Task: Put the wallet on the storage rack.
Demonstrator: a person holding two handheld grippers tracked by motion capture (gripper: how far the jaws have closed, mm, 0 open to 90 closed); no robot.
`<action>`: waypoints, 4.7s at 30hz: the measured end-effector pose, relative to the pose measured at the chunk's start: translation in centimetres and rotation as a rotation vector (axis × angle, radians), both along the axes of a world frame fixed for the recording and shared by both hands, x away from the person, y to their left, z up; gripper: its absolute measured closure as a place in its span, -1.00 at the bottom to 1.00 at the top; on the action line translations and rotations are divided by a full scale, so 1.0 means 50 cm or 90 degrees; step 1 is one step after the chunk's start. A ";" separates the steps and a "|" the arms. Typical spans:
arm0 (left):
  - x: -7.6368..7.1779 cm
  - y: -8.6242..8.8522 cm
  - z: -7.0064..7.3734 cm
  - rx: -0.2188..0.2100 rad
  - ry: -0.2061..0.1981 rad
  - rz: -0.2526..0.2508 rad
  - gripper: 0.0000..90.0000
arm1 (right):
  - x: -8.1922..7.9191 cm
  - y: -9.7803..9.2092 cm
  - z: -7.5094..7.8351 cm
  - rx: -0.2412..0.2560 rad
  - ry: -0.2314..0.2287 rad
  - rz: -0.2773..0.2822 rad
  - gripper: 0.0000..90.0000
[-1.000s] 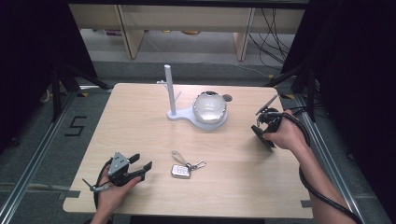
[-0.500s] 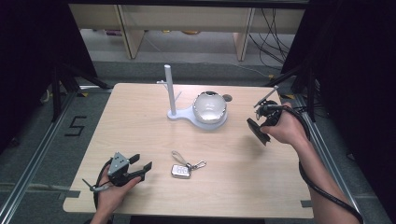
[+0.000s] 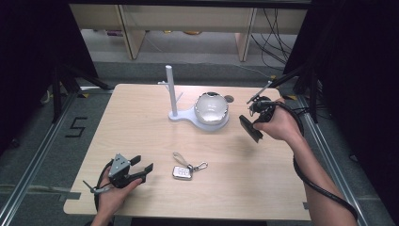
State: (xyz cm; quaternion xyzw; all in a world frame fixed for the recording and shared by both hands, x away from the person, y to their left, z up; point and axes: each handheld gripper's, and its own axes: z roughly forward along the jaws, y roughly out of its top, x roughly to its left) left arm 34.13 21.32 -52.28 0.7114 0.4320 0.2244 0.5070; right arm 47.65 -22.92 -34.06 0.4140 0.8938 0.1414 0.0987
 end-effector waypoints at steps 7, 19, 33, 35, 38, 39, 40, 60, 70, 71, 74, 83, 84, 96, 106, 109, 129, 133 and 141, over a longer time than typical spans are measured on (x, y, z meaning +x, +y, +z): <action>0.000 -0.001 0.000 0.003 0.001 -0.001 -0.19 | 0.007 0.021 0.014 0.007 -0.001 0.003 0.84; 0.000 -0.002 0.000 0.001 0.000 -0.003 -0.19 | 0.023 0.048 0.038 0.011 -0.018 0.024 0.84; 0.000 -0.002 0.000 0.004 -0.001 -0.005 -0.19 | 0.037 0.069 0.053 0.020 -0.015 0.033 0.84; 0.000 -0.002 0.000 0.004 -0.001 -0.005 -0.19 | 0.038 0.070 0.054 0.018 -0.016 0.035 0.84; 0.000 -0.002 0.000 0.003 -0.001 -0.005 -0.19 | 0.043 0.072 0.056 0.025 -0.011 0.039 0.84; 0.000 -0.002 0.000 0.003 -0.001 -0.005 -0.19 | 0.044 0.072 0.057 0.024 -0.010 0.038 0.84; 0.000 -0.002 0.000 0.003 -0.001 -0.005 -0.19 | 0.045 0.072 0.057 0.025 -0.009 0.038 0.84; -0.001 -0.001 0.000 0.004 -0.001 -0.002 -0.19 | 0.081 0.079 0.063 0.080 0.044 0.099 0.83; -0.001 -0.002 0.000 0.001 -0.001 -0.001 -0.19 | 0.093 0.091 0.076 0.082 0.031 0.102 0.83; -0.001 -0.001 0.000 0.004 -0.001 -0.001 -0.19 | 0.094 0.092 0.076 0.083 0.032 0.103 0.83; -0.001 0.000 0.000 0.002 -0.001 0.000 -0.19 | 0.096 0.097 0.079 0.083 0.030 0.106 0.83; -0.001 -0.002 -0.001 0.002 -0.005 -0.003 -0.19 | 0.102 0.105 0.086 0.083 0.014 0.113 0.83; -0.001 -0.002 0.000 0.002 -0.005 -0.003 -0.19 | 0.102 0.105 0.086 0.083 0.014 0.113 0.83; -0.001 -0.002 0.000 0.005 -0.005 -0.003 -0.19 | 0.116 0.121 0.096 0.087 0.004 0.114 0.83; -0.001 -0.003 -0.001 0.006 -0.006 -0.004 -0.19 | 0.125 0.131 0.098 0.091 -0.001 0.112 0.83; -0.001 -0.003 -0.001 0.005 -0.006 -0.003 -0.19 | 0.129 0.135 0.099 0.096 0.000 0.112 0.83; -0.001 -0.004 0.000 0.008 -0.006 -0.005 -0.19 | 0.163 0.169 0.086 0.105 -0.012 0.142 0.83; -0.001 -0.003 0.000 0.007 -0.005 -0.005 -0.19 | 0.168 0.172 0.081 0.107 -0.008 0.142 0.83; -0.001 -0.004 -0.001 0.007 -0.005 -0.005 -0.19 | 0.181 0.177 0.068 0.112 -0.005 0.144 0.83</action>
